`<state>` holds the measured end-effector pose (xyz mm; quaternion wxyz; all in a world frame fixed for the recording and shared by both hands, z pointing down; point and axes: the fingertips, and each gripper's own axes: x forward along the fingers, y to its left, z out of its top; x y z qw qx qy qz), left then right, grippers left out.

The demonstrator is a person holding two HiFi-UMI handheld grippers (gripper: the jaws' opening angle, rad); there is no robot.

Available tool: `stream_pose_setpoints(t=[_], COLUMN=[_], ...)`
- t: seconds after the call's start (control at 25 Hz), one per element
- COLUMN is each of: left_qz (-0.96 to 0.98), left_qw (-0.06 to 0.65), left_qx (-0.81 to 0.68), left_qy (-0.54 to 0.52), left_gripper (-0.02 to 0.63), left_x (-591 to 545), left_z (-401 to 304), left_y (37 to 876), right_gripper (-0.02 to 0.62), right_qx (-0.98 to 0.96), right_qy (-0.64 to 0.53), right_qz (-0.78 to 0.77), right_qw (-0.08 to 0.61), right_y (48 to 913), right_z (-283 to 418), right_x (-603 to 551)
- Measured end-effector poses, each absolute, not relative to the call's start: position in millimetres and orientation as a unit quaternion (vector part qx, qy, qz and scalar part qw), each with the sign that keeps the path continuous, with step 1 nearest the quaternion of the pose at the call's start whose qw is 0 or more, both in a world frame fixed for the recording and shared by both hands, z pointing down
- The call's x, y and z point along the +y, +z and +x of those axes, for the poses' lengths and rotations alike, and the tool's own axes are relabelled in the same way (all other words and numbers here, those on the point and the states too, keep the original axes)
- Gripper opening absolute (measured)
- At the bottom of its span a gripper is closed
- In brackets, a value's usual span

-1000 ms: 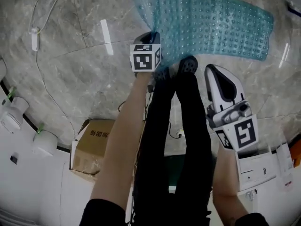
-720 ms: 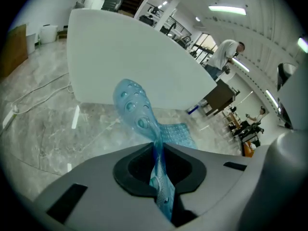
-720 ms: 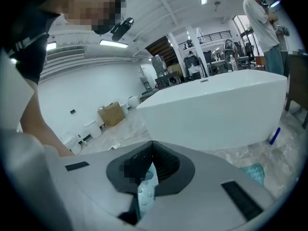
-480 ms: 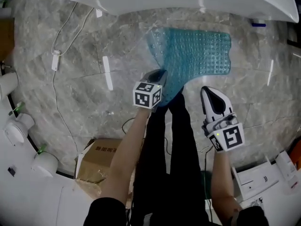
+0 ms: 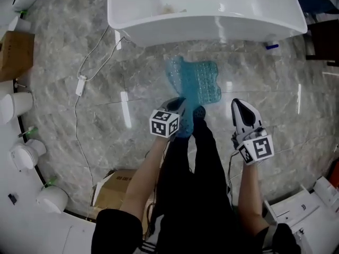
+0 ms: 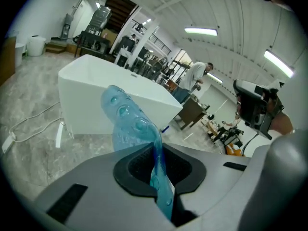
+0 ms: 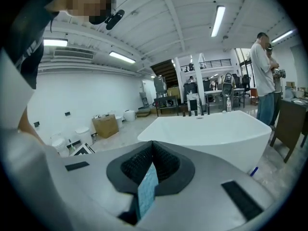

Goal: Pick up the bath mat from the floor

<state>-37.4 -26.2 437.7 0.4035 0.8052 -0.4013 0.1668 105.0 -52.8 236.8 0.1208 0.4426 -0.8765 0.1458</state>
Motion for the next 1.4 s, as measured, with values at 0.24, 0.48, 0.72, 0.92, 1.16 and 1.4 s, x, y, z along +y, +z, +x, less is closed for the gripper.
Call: stream_pose_setpoints(t=[0.24,0.48,0.72,0.92,1.16,1.4], left_qz=[0.834,0.854,0.863,0.881,0.889,0.897], left_qw=[0.358,0.319,0.286,0.229,0.154,0.06], left_qx=[-0.395,-0.4,-0.407,-0.41,-0.431,-0.439], left_qy=[0.14,0.098,0.081,0.063,0.03,0.008], left_gripper=[0.04,0.04,0.04,0.04,0.041,0.044], left_x=[-27.1,-31.8,-35.1,-29.1,-35.7,-27.8], left_z=[-46.3,-43.0,-23.2,6.2,30.5,50.9], left_y=[356.5,282.1,226.4,173.5,98.1,17.6], right_gripper=[0.014,0.014,0.014,0.014,0.013,0.014], right_qx=[-0.88,-0.88,-0.883,-0.893,-0.905,-0.907], right_qy=[0.113,0.085,0.053,0.036,0.005,-0.029], right_qz=[0.451,0.462,0.465,0.448,0.425,0.42], right_qw=[0.097,0.071,0.036,0.018,0.001,-0.016], right_y=[177.1,127.9,80.5,56.0,16.1,-25.6], right_z=[93.3,101.9,125.3,140.0,150.2,185.4], right_x=[-36.3,-35.7,-41.9,-35.4,-35.0,-31.4])
